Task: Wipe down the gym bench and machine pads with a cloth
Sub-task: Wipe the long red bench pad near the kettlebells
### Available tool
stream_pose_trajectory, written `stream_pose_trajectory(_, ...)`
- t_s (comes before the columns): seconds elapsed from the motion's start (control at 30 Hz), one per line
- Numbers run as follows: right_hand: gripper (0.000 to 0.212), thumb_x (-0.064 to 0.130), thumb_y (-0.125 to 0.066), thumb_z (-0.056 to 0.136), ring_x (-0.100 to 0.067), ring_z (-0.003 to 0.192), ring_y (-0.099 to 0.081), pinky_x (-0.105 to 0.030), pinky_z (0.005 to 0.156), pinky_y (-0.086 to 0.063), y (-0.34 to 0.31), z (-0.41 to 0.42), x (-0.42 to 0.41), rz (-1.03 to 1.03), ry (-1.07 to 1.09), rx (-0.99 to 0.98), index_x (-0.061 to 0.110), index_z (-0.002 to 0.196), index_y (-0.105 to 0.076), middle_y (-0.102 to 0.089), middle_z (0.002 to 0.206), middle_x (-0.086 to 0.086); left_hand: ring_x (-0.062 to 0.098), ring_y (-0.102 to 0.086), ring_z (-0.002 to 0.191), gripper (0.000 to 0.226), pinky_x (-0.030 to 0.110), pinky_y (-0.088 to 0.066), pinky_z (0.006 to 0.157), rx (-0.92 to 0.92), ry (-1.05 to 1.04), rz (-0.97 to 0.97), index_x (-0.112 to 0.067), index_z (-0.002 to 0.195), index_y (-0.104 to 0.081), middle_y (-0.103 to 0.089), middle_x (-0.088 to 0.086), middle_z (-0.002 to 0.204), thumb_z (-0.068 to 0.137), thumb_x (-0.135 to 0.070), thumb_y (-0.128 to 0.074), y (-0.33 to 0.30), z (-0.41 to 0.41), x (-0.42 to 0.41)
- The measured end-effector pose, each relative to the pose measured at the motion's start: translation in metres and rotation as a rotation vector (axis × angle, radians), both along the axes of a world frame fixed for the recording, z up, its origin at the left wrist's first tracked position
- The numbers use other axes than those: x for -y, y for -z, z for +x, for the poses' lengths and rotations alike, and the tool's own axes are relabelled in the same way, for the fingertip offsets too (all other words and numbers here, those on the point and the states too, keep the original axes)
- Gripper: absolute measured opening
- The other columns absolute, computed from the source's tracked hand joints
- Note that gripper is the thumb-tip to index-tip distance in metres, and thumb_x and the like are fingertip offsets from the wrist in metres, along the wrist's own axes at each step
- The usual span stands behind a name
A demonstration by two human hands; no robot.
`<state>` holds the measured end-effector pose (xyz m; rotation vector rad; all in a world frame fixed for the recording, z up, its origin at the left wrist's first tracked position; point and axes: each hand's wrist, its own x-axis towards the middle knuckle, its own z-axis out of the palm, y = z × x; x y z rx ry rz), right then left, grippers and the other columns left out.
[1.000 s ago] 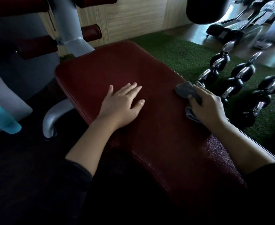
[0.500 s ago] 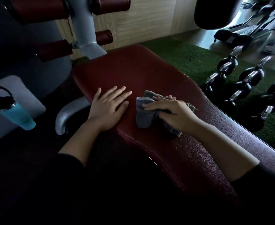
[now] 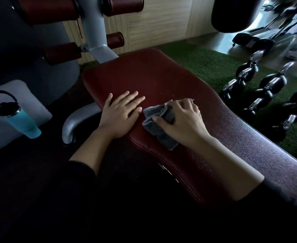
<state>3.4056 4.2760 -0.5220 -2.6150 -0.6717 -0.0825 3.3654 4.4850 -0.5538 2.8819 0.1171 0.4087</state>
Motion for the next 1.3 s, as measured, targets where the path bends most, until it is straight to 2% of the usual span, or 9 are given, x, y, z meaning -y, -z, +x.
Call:
stream_pose_trajectory(0.07, 0.060, 0.059, -0.051, 0.087, -0.027, 0.138, -0.024, -0.049, 0.116, -0.019, 0.000, 0.004, 0.000, -0.015, -0.150, 0.006, 0.030, 0.139, -0.042, -0.036, 0.142, 0.000, 0.004, -0.010, 0.147, 0.057, 0.042, 0.006, 0.119, 0.001, 0.002, 0.000, -0.043, 0.147, -0.030, -0.023, -0.015, 0.158, 0.094, -0.056, -0.015, 0.001, 0.000, 0.000)
stream_pose_trajectory(0.17, 0.052, 0.044, -0.057, 0.085, -0.010, 0.141, -0.017, -0.043, 0.120, -0.001, -0.014, 0.011, 0.011, 0.067, -0.292, -0.275, 0.042, 0.136, -0.045, -0.032, 0.146, 0.017, 0.004, -0.010, 0.147, 0.063, 0.043, 0.006, 0.119, 0.004, 0.010, 0.002, -0.043, 0.147, -0.030, -0.023, -0.015, 0.158, 0.091, -0.060, -0.008, 0.002, -0.002, -0.002)
stream_pose_trajectory(0.23, 0.054, 0.048, -0.046, 0.074, -0.007, 0.138, -0.022, -0.049, 0.119, -0.007, -0.016, 0.013, 0.015, 0.080, -0.273, -0.297, 0.045, 0.129, -0.049, -0.036, 0.141, 0.021, 0.004, -0.010, 0.147, 0.063, 0.042, 0.007, 0.119, 0.011, 0.014, -0.007, -0.042, 0.147, -0.031, -0.023, -0.015, 0.158, 0.091, -0.060, -0.008, 0.002, -0.002, -0.002)
stream_pose_trajectory(0.33, 0.076, 0.072, -0.034, 0.074, -0.023, 0.144, -0.019, -0.056, 0.118, -0.005, -0.013, 0.004, 0.003, 0.067, -0.101, -0.206, 0.031, 0.137, -0.042, -0.032, 0.149, 0.005, 0.004, -0.010, 0.146, 0.058, 0.040, 0.007, 0.119, 0.013, 0.013, -0.028, -0.041, 0.147, -0.032, -0.024, -0.015, 0.157, 0.094, -0.054, -0.011, 0.002, -0.001, -0.002)
stream_pose_trajectory(0.47, 0.114, 0.092, -0.025, 0.069, -0.036, 0.147, 0.002, -0.055, 0.116, 0.003, 0.001, 0.000, -0.025, -0.227, 0.000, -0.094, 0.018, 0.154, -0.006, 0.000, 0.161, -0.011, 0.003, -0.012, 0.146, 0.054, 0.036, 0.005, 0.119, 0.016, 0.052, -0.068, -0.038, 0.147, -0.034, -0.025, -0.013, 0.157, 0.097, -0.047, -0.015, 0.002, 0.000, -0.005)
stream_pose_trajectory(0.77, 0.077, 0.064, -0.049, 0.081, -0.029, 0.143, -0.026, -0.048, 0.116, -0.017, 0.023, -0.044, -0.013, -0.170, -0.489, 0.285, 0.027, 0.147, -0.035, -0.029, 0.156, 0.003, 0.003, -0.018, 0.145, 0.051, 0.031, 0.001, 0.119, 0.017, 0.105, -0.085, -0.041, 0.142, -0.040, -0.031, -0.014, 0.154, 0.096, -0.044, -0.020, -0.001, 0.004, -0.023)
stream_pose_trajectory(0.9, 0.070, 0.077, -0.033, 0.082, -0.015, 0.145, -0.022, -0.041, 0.119, -0.018, 0.023, -0.022, 0.039, -0.148, -0.567, 0.177, 0.042, 0.143, -0.038, -0.027, 0.155, 0.015, 0.002, -0.017, 0.145, 0.054, 0.033, 0.002, 0.119, 0.046, 0.091, -0.085, -0.045, 0.141, -0.041, -0.032, -0.016, 0.153, 0.093, -0.051, -0.015, 0.002, 0.003, -0.022)
stream_pose_trajectory(1.07, 0.081, 0.083, -0.022, 0.075, -0.014, 0.148, -0.011, -0.041, 0.121, -0.006, 0.007, 0.026, 0.023, -0.163, -0.367, 0.067, 0.044, 0.146, -0.027, -0.016, 0.157, 0.020, 0.003, -0.015, 0.145, 0.042, 0.035, 0.003, 0.120, 0.049, 0.092, -0.095, -0.041, 0.143, -0.040, -0.031, -0.015, 0.154, 0.103, -0.038, -0.025, 0.002, 0.004, -0.021)
stream_pose_trajectory(1.3, 0.071, 0.071, -0.038, 0.081, -0.025, 0.144, -0.026, -0.044, 0.116, -0.016, 0.021, -0.022, -0.020, -0.138, -0.651, 0.236, 0.033, 0.141, -0.045, -0.032, 0.155, 0.008, 0.004, -0.018, 0.145, 0.053, 0.030, 0.003, 0.119, 0.028, 0.110, -0.126, -0.032, 0.146, -0.038, -0.032, -0.013, 0.154, 0.097, -0.038, -0.018, 0.002, 0.007, -0.027)
